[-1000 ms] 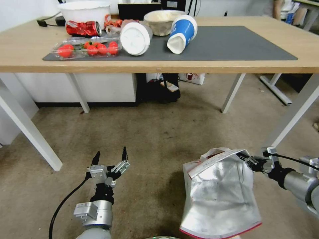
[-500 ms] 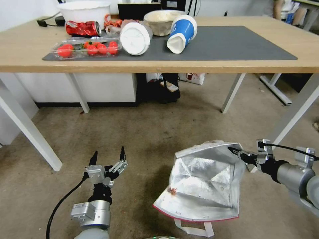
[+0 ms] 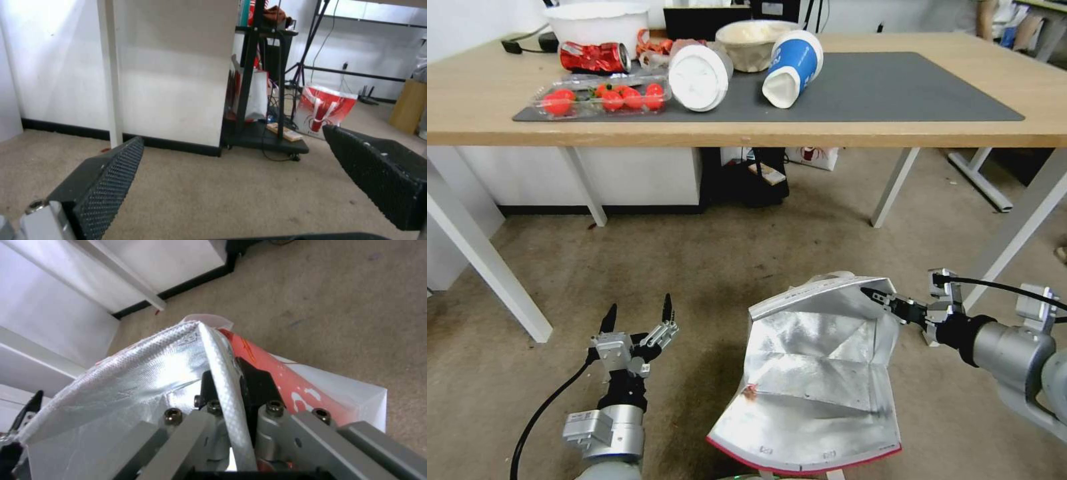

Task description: Pick up the food delivery bag from the floor and place it on the table.

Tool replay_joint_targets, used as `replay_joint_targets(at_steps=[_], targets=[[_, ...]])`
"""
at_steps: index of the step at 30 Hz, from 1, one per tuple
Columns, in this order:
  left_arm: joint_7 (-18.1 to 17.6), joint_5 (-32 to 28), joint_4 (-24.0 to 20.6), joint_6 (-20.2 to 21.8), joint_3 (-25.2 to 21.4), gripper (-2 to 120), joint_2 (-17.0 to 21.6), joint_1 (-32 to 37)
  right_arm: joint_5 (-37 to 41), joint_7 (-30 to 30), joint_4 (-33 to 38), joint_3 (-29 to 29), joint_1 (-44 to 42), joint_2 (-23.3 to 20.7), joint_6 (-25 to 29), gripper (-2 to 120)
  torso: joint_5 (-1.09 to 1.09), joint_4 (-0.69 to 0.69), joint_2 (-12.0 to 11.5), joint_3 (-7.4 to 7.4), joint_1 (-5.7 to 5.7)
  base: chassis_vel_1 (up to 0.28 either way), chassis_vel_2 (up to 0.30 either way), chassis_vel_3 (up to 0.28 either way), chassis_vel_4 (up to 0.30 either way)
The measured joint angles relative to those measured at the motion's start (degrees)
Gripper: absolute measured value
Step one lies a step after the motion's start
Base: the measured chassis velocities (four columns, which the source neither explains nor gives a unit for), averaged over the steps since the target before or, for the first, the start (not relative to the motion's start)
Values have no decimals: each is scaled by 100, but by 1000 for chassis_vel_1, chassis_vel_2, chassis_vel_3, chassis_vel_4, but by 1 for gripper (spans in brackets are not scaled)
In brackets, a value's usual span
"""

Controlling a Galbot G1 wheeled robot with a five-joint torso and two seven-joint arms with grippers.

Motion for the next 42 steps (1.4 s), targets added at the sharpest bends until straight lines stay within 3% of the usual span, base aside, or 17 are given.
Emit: replay_joint_targets(at_steps=[12,37,42], targets=[[24,-12,-123,-1,-21,100,-37,62,302,372,231,46,61,131,-64,0,1,0,0,0,0,0,0,0,0],[30,-185,-214,-93,-7,100,-29,44,229,435,330,-6,21,227,-203,0,1,0,0,0,0,0,0,0,0],[41,-316,-262,-112,9,100,-19,77,183,435,373,-39,12,236,-222,0,1,0,78,67,2,0,0,0,0]])
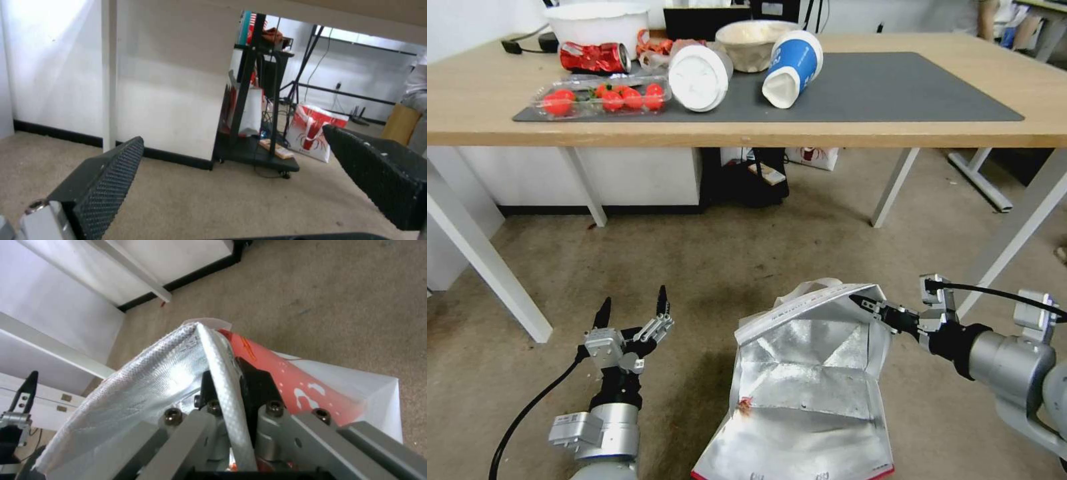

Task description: Pick up the food delivery bag from the floor and place it on the table.

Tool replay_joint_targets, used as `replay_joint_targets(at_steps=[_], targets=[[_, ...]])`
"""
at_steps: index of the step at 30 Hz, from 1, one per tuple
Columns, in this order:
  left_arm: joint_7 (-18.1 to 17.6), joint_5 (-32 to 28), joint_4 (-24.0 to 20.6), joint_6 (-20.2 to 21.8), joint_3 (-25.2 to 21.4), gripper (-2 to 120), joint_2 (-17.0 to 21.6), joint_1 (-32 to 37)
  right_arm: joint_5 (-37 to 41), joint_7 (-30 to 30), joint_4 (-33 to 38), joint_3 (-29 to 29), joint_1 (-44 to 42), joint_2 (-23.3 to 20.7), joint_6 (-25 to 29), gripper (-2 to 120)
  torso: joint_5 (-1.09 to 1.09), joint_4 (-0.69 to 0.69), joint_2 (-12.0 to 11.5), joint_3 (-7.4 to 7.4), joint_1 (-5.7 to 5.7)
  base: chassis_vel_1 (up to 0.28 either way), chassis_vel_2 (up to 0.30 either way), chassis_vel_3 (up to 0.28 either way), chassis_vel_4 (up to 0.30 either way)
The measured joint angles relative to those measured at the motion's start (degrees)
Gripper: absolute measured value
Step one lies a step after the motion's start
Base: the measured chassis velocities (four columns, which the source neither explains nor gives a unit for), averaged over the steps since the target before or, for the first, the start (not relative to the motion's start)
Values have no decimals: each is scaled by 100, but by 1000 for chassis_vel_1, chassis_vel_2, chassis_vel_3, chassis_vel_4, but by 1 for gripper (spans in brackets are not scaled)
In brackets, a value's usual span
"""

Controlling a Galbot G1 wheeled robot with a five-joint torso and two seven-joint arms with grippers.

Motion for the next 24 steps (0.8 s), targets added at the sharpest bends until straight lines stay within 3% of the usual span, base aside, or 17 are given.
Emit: replay_joint_targets(at_steps=[24], targets=[[-47,39,-135,107,-30,100,-22,67,-49,28,59,-34,0,22,-77,0,0,0,556,502,59,0,0,0,0]])
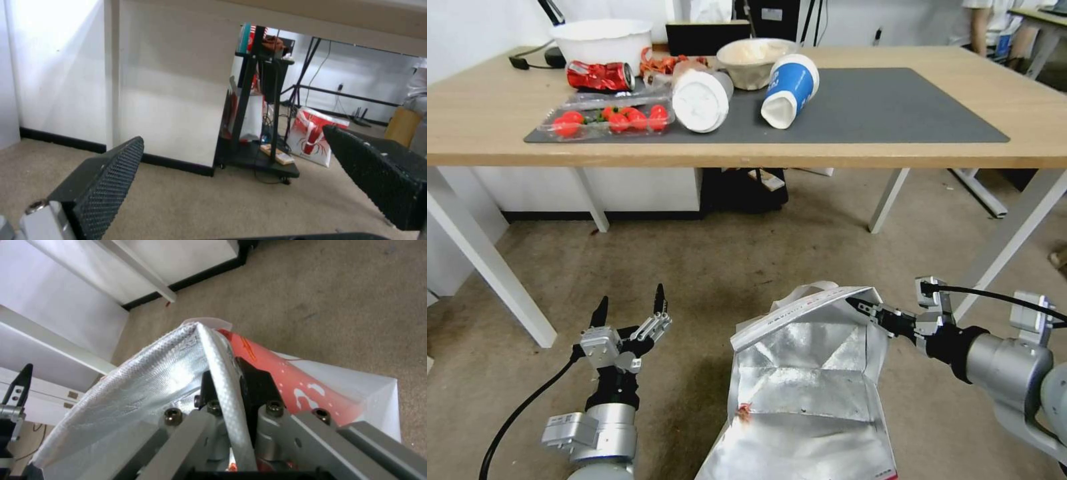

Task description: Pick up the food delivery bag from the floor and place it on the table.

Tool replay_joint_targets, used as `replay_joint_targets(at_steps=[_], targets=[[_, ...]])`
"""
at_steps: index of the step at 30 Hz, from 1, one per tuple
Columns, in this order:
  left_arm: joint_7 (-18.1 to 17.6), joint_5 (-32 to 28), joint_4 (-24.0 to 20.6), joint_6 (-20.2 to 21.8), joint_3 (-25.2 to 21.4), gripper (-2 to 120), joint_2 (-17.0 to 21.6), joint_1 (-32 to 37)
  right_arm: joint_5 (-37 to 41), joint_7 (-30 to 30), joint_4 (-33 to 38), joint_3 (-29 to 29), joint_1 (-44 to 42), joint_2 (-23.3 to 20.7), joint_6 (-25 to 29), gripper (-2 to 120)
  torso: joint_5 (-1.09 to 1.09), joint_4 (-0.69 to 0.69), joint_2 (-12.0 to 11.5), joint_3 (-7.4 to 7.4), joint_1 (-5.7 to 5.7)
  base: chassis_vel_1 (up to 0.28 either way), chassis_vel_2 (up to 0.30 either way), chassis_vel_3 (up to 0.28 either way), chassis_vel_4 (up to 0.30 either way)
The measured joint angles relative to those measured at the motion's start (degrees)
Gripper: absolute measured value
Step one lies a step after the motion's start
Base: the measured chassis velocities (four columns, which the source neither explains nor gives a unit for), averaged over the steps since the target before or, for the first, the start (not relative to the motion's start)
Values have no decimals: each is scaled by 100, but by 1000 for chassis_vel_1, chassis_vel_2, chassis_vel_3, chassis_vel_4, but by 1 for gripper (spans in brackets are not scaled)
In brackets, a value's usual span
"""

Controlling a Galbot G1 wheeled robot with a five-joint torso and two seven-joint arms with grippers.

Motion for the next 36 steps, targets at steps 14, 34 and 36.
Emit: replay_joint_targets(at_steps=[14,34,36], targets=[[-30,41,-42,-29,1,100,-4,53,28,22,4,22,-19,8,-22,0,0,0,339,276,63,0,0,0,0],[-42,53,-55,-19,-10,100,13,15,56,63,4,22,26,-32,-35,0,0,0,802,616,187,0,0,0,0],[-42,51,-63,-16,-15,100,15,15,56,64,4,18,26,-27,-36,0,0,0,829,634,195,0,0,0,0]])
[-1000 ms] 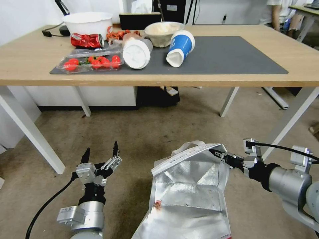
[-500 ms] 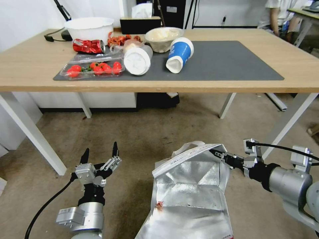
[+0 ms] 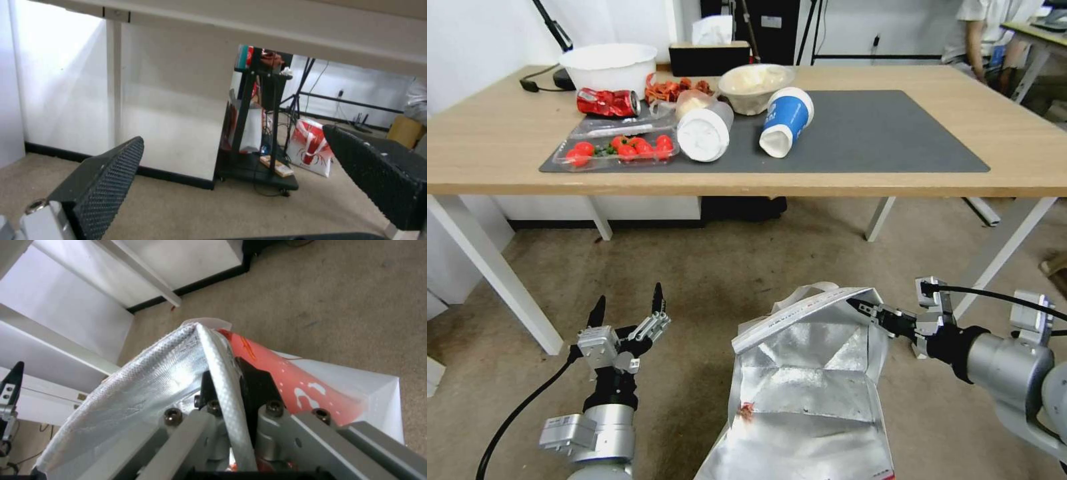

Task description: Pick up the food delivery bag from the floor and place it on the table.

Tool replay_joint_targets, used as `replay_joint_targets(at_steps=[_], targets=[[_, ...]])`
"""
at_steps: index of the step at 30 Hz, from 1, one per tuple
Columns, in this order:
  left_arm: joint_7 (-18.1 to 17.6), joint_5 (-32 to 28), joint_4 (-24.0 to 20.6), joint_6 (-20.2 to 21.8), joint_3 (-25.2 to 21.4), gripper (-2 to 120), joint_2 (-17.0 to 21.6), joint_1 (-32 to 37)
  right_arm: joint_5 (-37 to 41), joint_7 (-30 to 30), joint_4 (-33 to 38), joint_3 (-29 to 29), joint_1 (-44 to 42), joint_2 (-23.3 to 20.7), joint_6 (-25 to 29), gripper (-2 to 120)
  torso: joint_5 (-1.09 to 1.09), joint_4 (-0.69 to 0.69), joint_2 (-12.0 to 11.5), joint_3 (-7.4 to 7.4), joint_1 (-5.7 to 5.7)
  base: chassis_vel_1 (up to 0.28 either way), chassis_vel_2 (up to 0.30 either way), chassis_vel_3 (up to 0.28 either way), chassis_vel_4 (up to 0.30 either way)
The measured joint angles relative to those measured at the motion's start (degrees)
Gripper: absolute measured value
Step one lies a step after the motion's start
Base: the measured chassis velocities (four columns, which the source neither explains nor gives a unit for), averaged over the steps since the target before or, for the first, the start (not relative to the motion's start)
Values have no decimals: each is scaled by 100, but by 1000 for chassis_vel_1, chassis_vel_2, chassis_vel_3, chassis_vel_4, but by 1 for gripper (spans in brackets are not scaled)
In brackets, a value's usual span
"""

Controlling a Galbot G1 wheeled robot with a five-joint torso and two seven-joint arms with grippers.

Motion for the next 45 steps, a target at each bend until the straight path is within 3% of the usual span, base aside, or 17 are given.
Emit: replay_joint_targets(at_steps=[45], targets=[[26,42,-75,25,-29,100,0,38,15,78,-2,-2,-14,-15,-37,0,0,0,1038,697,342,0,0,0,0]])
